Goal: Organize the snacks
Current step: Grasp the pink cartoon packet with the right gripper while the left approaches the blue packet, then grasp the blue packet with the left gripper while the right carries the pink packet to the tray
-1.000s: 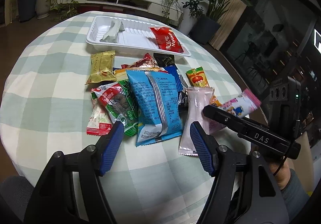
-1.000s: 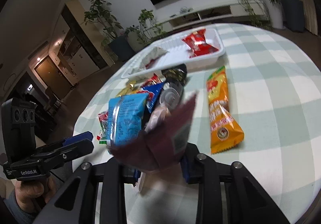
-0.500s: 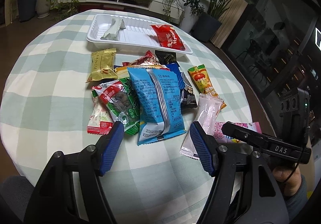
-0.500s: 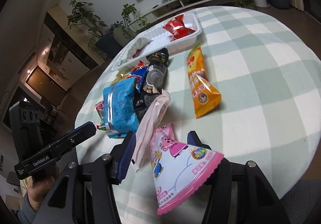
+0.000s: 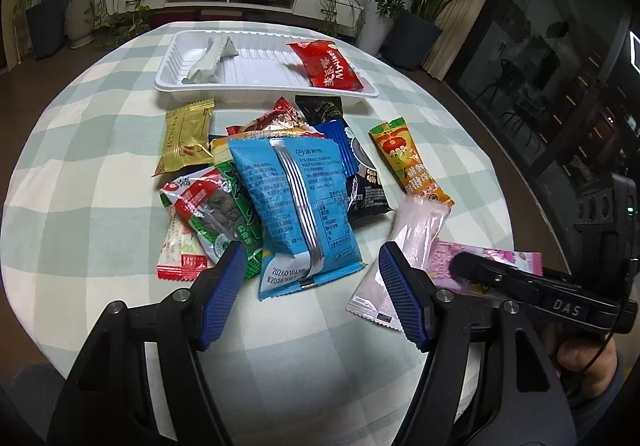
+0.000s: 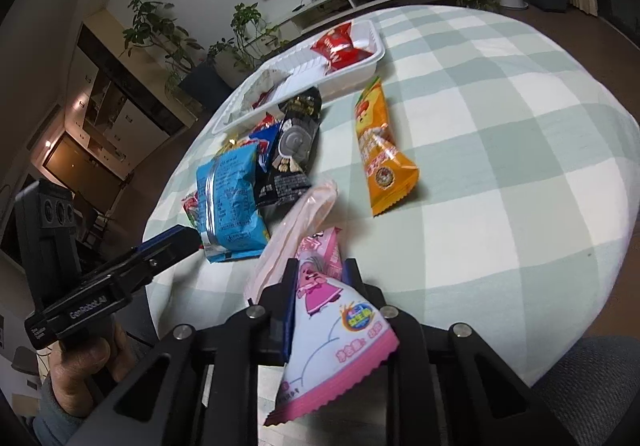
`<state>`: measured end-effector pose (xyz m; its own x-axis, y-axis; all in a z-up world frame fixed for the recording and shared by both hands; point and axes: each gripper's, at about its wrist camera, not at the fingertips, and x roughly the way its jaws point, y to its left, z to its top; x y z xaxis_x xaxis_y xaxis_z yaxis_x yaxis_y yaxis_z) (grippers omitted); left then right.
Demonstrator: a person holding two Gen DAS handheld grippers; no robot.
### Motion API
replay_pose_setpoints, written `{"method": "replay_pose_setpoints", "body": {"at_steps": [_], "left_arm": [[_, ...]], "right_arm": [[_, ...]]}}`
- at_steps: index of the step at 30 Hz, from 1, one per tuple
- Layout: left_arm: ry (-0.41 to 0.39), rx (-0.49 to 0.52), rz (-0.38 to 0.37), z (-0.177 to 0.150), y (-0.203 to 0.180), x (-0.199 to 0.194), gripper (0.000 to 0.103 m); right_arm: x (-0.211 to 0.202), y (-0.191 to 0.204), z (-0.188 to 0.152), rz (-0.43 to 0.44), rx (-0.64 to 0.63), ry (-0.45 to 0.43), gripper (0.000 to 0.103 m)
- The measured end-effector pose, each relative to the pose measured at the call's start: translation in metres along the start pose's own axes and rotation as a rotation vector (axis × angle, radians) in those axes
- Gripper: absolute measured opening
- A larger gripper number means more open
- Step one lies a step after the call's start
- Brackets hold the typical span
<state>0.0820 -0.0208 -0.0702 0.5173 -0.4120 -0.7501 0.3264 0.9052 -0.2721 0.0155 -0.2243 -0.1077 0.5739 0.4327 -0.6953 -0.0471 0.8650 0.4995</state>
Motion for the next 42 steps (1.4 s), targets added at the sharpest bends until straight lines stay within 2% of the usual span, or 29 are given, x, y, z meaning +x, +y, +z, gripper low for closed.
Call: {"method": "replay_pose_setpoints", "body": {"at_steps": [7, 12, 17, 19, 23, 27, 32, 42], "left_arm": [[0.042, 0.009, 0.069, 0.015, -0.009, 0.024, 0.067], [0.104, 0.024, 0.13, 0.023, -0.014, 0.05, 0.067], [0.112, 0.048, 0.151, 0.029, -0.015, 0.062, 0.066], [0.116, 0.053, 0.144, 0.029, -0.015, 0.063, 0.054], [0.116, 0.073, 0.141, 0.028, -0.016, 0.064, 0.044], [0.106, 0.077, 0.12, 0.027, -0.014, 0.059, 0.036], [0.091, 0.065, 0.078, 0.025, -0.011, 0.048, 0.035], [0.051, -0.041, -0.104, 0.023, 0.002, 0.005, 0.035]], "right_arm": [[-0.021, -0.003, 0.005, -0.032, -0.016, -0.066, 0.021], [-0.017, -0.005, 0.0, -0.03, -0.019, -0.047, 0.021], [-0.016, -0.003, -0.002, -0.027, -0.033, -0.05, 0.021], [-0.016, -0.005, -0.002, -0.024, -0.028, -0.049, 0.021], [-0.015, -0.005, -0.002, -0.024, -0.033, -0.048, 0.021], [-0.016, -0.005, -0.003, -0.025, -0.033, -0.052, 0.021], [-0.017, -0.006, -0.003, -0.027, -0.028, -0.056, 0.021], [-0.021, -0.008, -0.001, 0.004, -0.008, -0.072, 0.021]]}}
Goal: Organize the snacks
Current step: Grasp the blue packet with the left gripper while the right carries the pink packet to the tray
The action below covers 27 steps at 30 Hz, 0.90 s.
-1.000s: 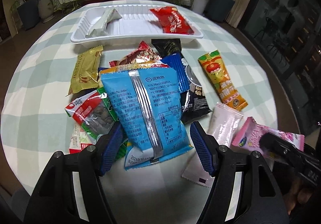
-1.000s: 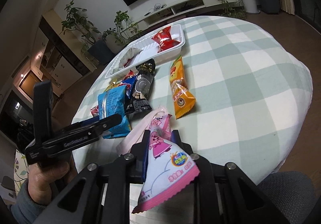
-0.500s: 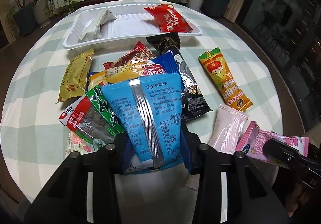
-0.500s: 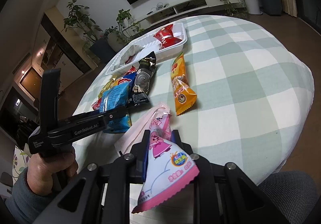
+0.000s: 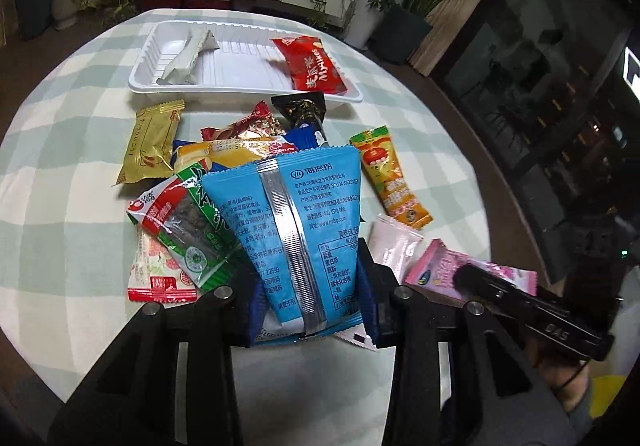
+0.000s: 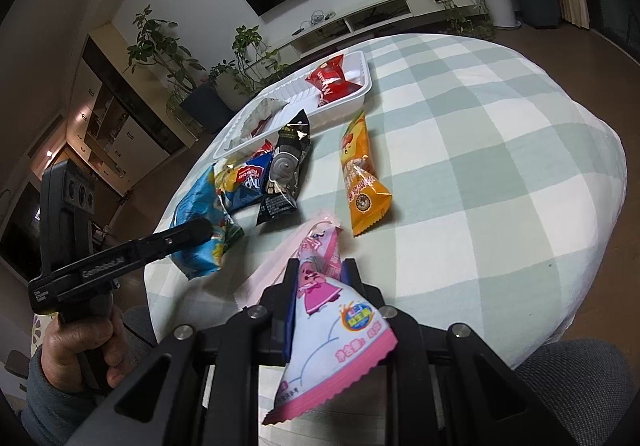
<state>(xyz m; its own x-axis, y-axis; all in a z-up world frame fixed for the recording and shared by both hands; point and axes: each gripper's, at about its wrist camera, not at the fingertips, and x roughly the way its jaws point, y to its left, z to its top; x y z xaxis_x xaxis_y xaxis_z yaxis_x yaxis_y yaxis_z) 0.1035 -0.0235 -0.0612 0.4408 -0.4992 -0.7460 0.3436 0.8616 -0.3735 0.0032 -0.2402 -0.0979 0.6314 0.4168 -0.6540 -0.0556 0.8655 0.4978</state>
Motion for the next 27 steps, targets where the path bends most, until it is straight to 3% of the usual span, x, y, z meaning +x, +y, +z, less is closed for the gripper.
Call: {"method": "replay_pose_setpoints", "body": {"at_steps": [15, 22, 27], "left_arm": [[-0.054, -0.058, -0.096, 0.008, 0.018, -0.043, 0.035], [-0.11, -0.072, -0.081, 0.044, 0.047, -0.069, 0.035], [-0.144, -0.055, -0.038, 0.094, 0.069, -0.077, 0.035]], "right_arm": [[-0.015, -0.007, 0.015, 0.037, 0.048, -0.031, 0.021], [-0.037, -0.015, 0.058, 0.001, 0.042, -0.107, 0.021], [-0.037, 0.011, 0.112, 0.008, -0.042, -0.178, 0.021]]}}
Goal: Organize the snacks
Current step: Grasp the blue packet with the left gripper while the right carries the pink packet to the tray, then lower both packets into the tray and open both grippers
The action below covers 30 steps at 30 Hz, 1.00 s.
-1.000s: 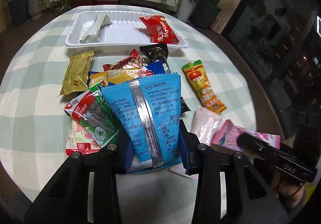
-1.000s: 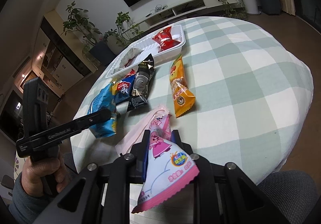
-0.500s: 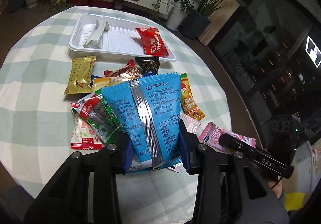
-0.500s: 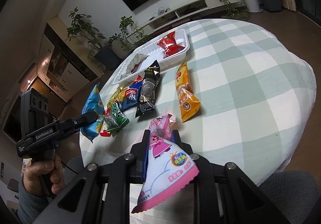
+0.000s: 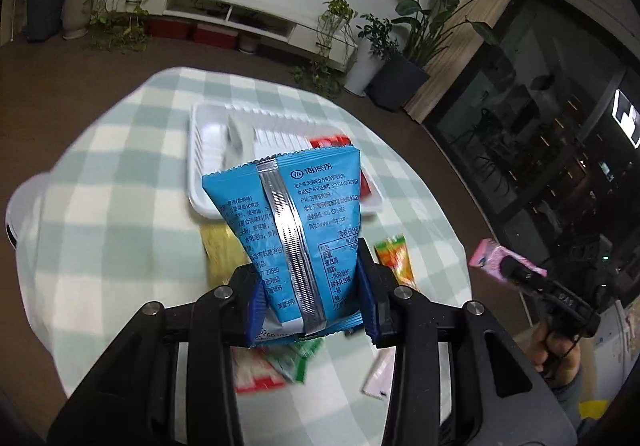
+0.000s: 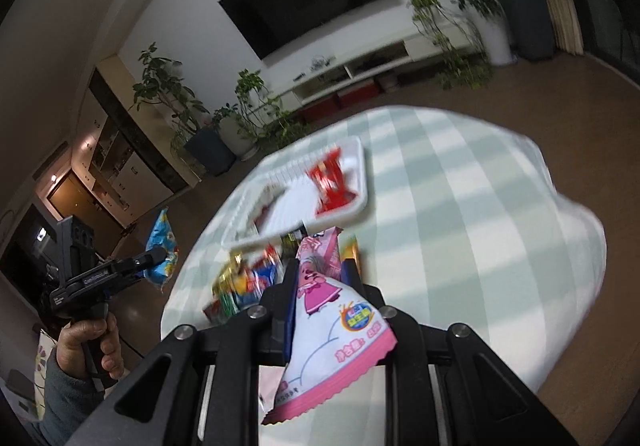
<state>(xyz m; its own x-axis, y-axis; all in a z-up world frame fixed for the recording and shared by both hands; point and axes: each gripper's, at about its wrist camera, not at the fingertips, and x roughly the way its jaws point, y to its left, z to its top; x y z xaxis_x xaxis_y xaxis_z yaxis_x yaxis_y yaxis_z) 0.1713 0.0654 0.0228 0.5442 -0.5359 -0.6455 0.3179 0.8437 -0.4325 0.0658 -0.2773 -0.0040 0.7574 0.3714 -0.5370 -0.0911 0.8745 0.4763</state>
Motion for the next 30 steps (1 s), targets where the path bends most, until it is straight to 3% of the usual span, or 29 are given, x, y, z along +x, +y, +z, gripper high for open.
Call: {"method": "replay_pose_setpoints", "body": {"at_steps": [4, 7, 12, 20, 30], "left_arm": [[0.003, 0.024, 0.046, 0.042, 0.015, 0.013, 0.035], [0.034, 0.053, 0.079, 0.07, 0.024, 0.031, 0.035], [0.103, 0.081, 0.119, 0.106, 0.049, 0.071, 0.035], [0.202, 0.13, 0.167, 0.118, 0.07, 0.143, 0.035], [0.226, 0.178, 0.16, 0.118, 0.067, 0.188, 0.036]], "right_arm": [[0.035, 0.031, 0.048, 0.046, -0.042, -0.049, 0.021], [0.075, 0.051, 0.071, 0.066, -0.063, -0.032, 0.021], [0.158, 0.073, 0.098, 0.001, -0.115, 0.003, 0.021], [0.256, 0.056, 0.096, -0.093, -0.077, 0.108, 0.021], [0.3, 0.053, 0.084, -0.147, -0.089, 0.144, 0.022]]}}
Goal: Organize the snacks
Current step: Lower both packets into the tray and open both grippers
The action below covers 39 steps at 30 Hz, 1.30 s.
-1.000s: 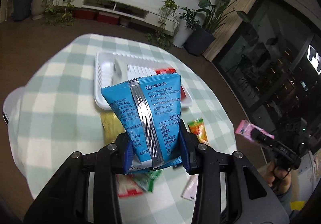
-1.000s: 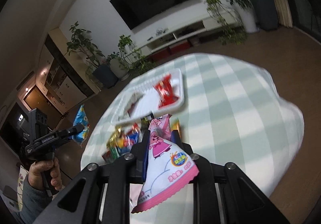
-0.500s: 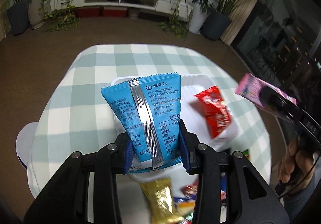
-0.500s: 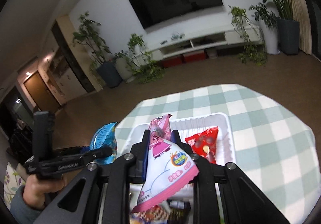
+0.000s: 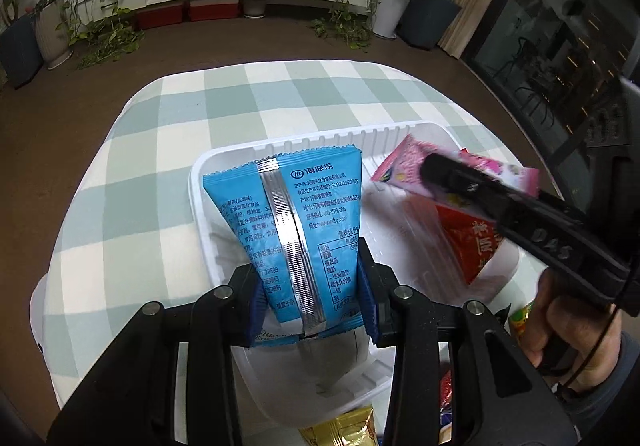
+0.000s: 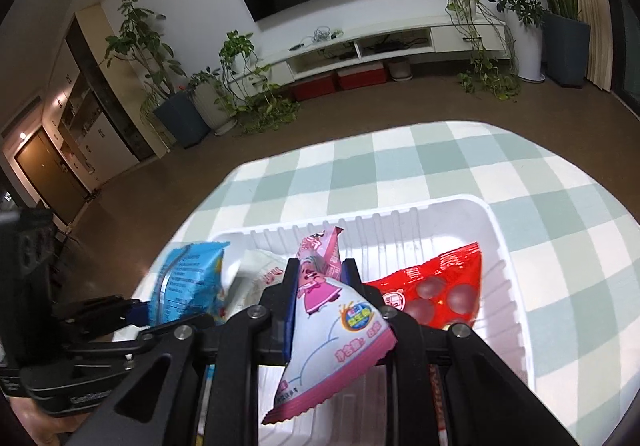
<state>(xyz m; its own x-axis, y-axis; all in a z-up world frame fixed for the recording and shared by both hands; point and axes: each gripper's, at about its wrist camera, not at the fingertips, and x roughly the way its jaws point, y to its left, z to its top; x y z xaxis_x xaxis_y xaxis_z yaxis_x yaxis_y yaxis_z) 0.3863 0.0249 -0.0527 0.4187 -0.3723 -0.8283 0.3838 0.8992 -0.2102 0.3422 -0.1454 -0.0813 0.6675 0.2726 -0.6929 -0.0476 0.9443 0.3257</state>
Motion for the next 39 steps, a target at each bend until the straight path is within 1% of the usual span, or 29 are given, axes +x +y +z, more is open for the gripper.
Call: {"method": "replay_pose_setpoints", "body": {"at_steps": [1, 3, 5, 7, 9, 11, 16, 18, 20, 21, 23, 28, 32, 34, 35, 39], "left_arm": [[-0.002, 0.002, -0.005, 0.0, 0.0, -0.001, 0.036], [-0.037, 0.005, -0.023, -0.001, 0.003, -0.007, 0.035], [-0.052, -0.003, -0.015, -0.002, 0.009, -0.015, 0.035], [-0.013, -0.011, 0.023, -0.002, 0.018, -0.012, 0.035], [-0.012, -0.026, 0.043, -0.004, 0.025, -0.012, 0.035], [-0.003, -0.05, 0.041, -0.007, 0.031, -0.009, 0.035], [0.029, 0.006, 0.026, -0.006, 0.011, 0.004, 0.036], [0.042, 0.006, 0.024, -0.004, 0.008, 0.01, 0.036], [0.045, -0.002, 0.018, -0.004, 0.007, 0.014, 0.036], [0.044, -0.004, 0.016, -0.005, 0.006, 0.015, 0.036], [0.04, -0.003, 0.015, -0.005, 0.002, 0.015, 0.036], [0.025, 0.033, 0.019, -0.004, -0.012, 0.01, 0.036], [0.041, 0.039, 0.015, -0.004, -0.021, 0.014, 0.037], [0.048, 0.05, 0.011, -0.006, -0.026, 0.019, 0.039], [0.051, 0.05, 0.012, -0.006, -0.026, 0.021, 0.04], [0.061, 0.022, 0.0, -0.007, -0.019, 0.029, 0.042]], "right_arm": [[0.001, 0.0, -0.002, -0.006, 0.0, 0.006, 0.022], [0.006, -0.004, -0.006, -0.013, 0.011, 0.02, 0.022], [0.008, -0.007, -0.007, -0.019, 0.014, 0.024, 0.022], [0.009, -0.009, -0.007, -0.031, 0.014, 0.025, 0.022], [0.007, -0.009, -0.007, -0.039, 0.016, 0.019, 0.022], [0.01, -0.008, -0.007, -0.046, 0.008, 0.032, 0.022], [0.015, -0.009, -0.01, -0.049, 0.006, 0.058, 0.024], [0.015, -0.009, -0.01, -0.06, 0.001, 0.068, 0.025], [0.016, -0.009, -0.012, -0.066, -0.009, 0.082, 0.034], [0.017, -0.008, -0.013, -0.068, -0.016, 0.093, 0.036], [0.019, -0.007, -0.016, -0.067, -0.022, 0.116, 0.046], [0.02, -0.005, -0.022, -0.041, -0.028, 0.157, 0.055], [0.014, -0.008, -0.022, -0.006, 0.023, 0.163, 0.064], [0.013, -0.008, -0.022, -0.027, 0.017, 0.167, 0.063], [0.012, -0.009, -0.023, -0.023, 0.017, 0.169, 0.063], [0.009, -0.014, -0.024, -0.032, 0.019, 0.163, 0.063]]}}
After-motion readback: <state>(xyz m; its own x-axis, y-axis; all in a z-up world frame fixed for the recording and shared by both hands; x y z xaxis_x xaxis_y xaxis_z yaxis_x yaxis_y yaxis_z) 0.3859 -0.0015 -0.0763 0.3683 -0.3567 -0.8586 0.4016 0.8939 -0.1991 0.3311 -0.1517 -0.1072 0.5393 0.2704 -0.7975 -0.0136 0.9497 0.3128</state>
